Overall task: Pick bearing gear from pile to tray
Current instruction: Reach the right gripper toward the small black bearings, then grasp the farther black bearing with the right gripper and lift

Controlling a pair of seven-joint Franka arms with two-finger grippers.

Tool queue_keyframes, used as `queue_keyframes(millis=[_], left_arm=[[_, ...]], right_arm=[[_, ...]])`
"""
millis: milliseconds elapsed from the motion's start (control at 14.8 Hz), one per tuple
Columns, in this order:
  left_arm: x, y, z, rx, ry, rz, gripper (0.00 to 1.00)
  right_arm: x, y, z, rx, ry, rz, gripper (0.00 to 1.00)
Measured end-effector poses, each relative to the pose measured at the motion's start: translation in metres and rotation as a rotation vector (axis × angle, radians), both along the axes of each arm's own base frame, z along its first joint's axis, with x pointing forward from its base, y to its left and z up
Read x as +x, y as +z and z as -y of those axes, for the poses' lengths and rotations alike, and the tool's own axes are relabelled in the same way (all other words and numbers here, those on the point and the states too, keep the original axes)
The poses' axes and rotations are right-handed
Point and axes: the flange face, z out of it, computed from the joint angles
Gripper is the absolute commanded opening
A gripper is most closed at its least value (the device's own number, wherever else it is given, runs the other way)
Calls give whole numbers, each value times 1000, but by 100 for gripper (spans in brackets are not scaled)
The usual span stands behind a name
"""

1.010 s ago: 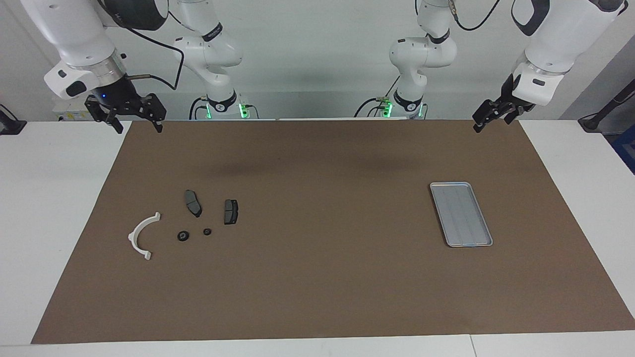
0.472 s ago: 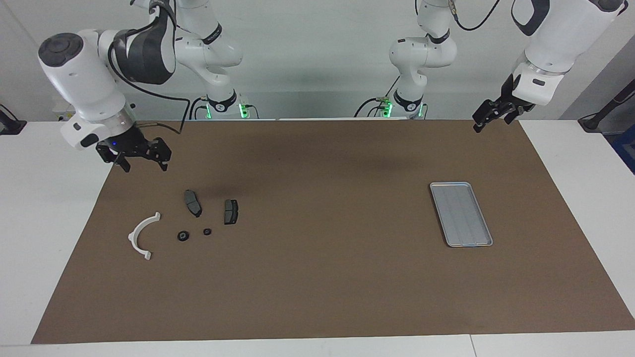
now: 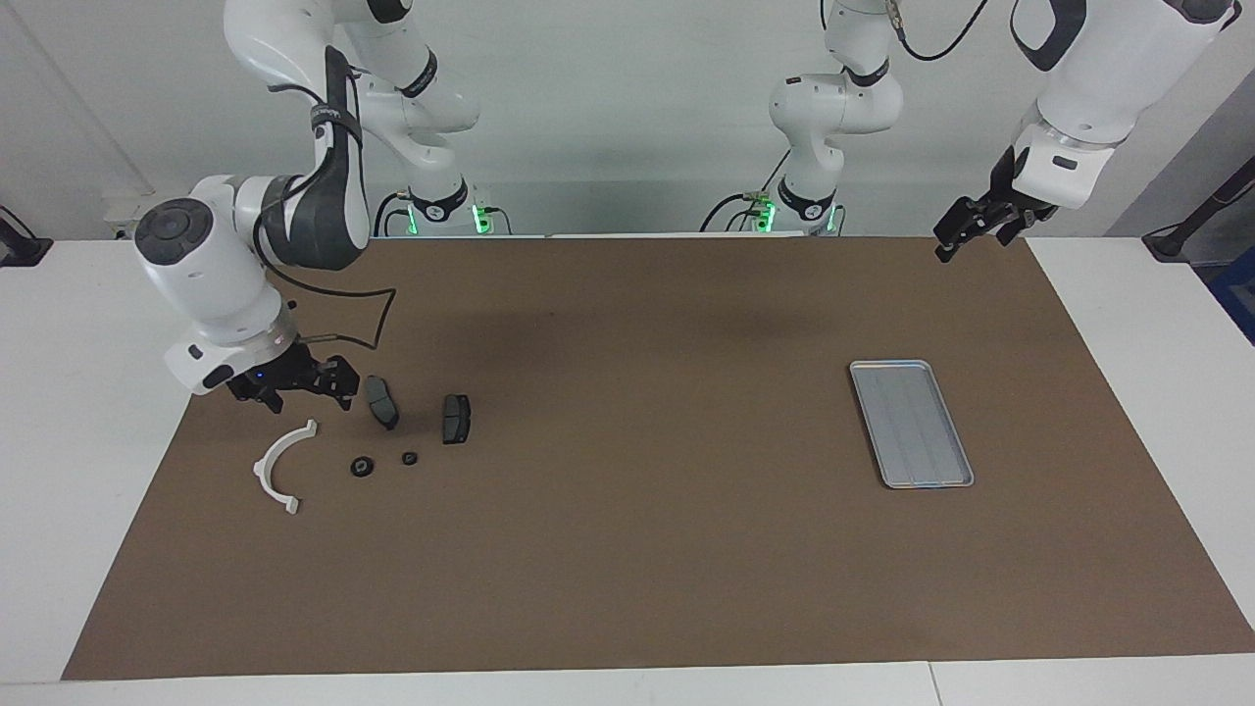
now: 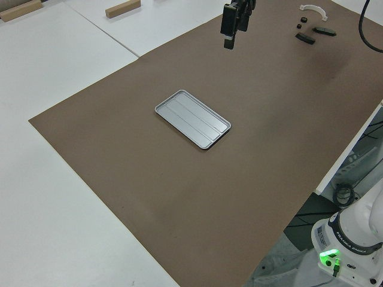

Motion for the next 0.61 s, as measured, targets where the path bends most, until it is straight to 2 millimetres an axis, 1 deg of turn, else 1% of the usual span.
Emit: queue_keyframes(millis=[337, 606], left_arm=[[0, 0, 0, 0, 0, 0, 100], [0, 0, 0, 0, 0, 0, 100]], right_arm=[[15, -41, 1, -4, 5, 30, 98], [22, -62, 0, -5, 9, 44, 97]])
